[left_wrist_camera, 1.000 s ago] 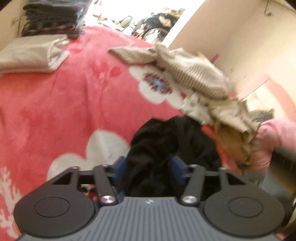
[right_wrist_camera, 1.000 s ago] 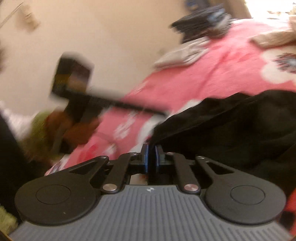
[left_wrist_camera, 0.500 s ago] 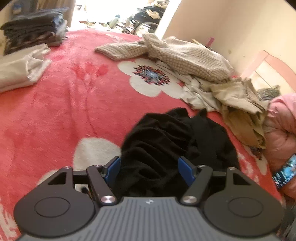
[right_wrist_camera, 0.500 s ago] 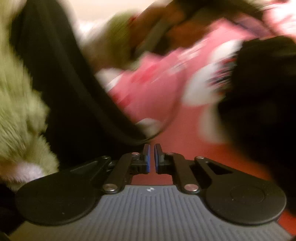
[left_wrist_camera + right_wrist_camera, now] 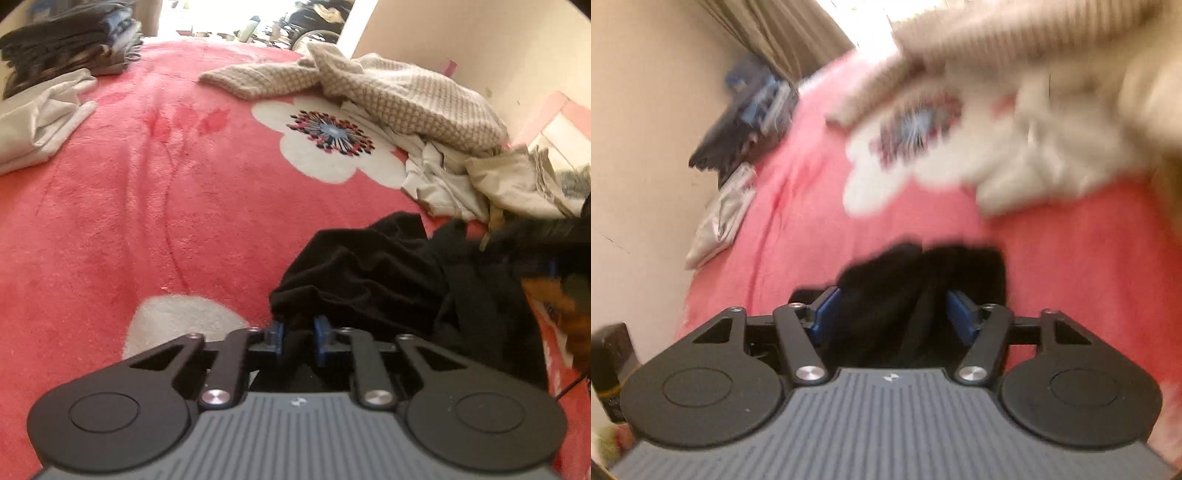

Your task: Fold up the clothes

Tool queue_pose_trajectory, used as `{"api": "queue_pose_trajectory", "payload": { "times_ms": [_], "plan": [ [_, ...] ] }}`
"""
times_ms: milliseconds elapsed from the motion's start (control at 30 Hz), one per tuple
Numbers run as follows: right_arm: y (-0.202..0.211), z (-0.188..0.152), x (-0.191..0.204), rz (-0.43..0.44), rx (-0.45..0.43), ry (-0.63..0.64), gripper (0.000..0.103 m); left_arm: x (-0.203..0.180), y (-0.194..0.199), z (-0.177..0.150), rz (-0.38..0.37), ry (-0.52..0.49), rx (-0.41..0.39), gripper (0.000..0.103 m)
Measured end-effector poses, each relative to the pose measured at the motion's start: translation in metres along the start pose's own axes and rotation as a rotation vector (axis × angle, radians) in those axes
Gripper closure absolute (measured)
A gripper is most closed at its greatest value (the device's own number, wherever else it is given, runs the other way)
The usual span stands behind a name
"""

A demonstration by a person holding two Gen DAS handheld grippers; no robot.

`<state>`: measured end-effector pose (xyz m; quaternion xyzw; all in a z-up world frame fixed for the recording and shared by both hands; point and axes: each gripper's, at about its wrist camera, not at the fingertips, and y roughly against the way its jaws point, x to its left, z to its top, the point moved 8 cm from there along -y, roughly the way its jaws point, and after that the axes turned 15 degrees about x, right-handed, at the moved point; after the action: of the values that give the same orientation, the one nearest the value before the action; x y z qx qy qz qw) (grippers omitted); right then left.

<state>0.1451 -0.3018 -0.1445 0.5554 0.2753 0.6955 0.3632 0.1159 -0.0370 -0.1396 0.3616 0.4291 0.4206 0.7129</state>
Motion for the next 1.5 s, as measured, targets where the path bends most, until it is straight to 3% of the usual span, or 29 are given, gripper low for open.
{"api": "queue_pose_trajectory", "payload": {
  "times_ms": [33, 200, 367, 500, 600, 733, 967, 1067, 1167, 1267, 1367, 1400, 1500],
  "plan": [
    [-0.003, -0.004, -0.003, 0.027, 0.016, -0.02, 0.092, 0.0, 0.01, 0.002, -0.009, 0.014, -0.027, 0.093],
    [0.049, -0.02, 0.016, 0.13, -0.103, 0.036, 0.097, 0.0, 0.07, 0.019, -0.047, 0.069, -0.181, 0.094],
    [0.145, -0.017, 0.049, 0.248, -0.302, 0.17, 0.1, -0.003, 0.157, 0.054, -0.082, 0.078, -0.42, 0.094],
    [0.213, -0.024, 0.07, 0.322, -0.478, 0.299, 0.1, -0.004, 0.212, 0.063, -0.089, 0.073, -0.564, 0.094],
    [0.238, -0.04, 0.071, 0.336, -0.523, 0.358, 0.1, -0.005, 0.224, 0.05, -0.101, 0.05, -0.568, 0.094],
    [0.226, -0.066, 0.044, 0.271, -0.447, 0.34, 0.1, 0.008, 0.211, 0.018, -0.008, 0.042, -0.476, 0.094],
    [0.17, -0.132, -0.032, 0.104, -0.174, 0.142, 0.1, 0.074, 0.155, -0.064, 0.114, 0.196, -0.191, 0.094],
    [0.138, -0.162, -0.053, 0.012, -0.021, 0.097, 0.1, 0.084, 0.125, -0.094, 0.101, 0.234, -0.068, 0.094],
    [0.131, -0.183, -0.063, -0.106, 0.076, 0.092, 0.095, 0.076, 0.122, -0.104, 0.083, 0.202, -0.046, 0.094],
    [0.157, -0.176, -0.072, -0.21, 0.035, 0.095, 0.09, 0.059, 0.128, -0.1, 0.041, 0.135, -0.069, 0.094],
    [0.194, -0.152, -0.071, -0.256, -0.112, 0.067, 0.084, 0.033, 0.138, -0.086, -0.026, 0.047, -0.12, 0.094],
    [0.2, -0.143, -0.067, -0.247, -0.146, 0.066, 0.084, 0.023, 0.137, -0.083, -0.048, 0.009, -0.126, 0.094],
    [0.185, -0.118, -0.028, -0.079, -0.152, 0.113, 0.082, -0.014, 0.121, -0.078, -0.11, -0.116, -0.105, 0.094]
  ]
}}
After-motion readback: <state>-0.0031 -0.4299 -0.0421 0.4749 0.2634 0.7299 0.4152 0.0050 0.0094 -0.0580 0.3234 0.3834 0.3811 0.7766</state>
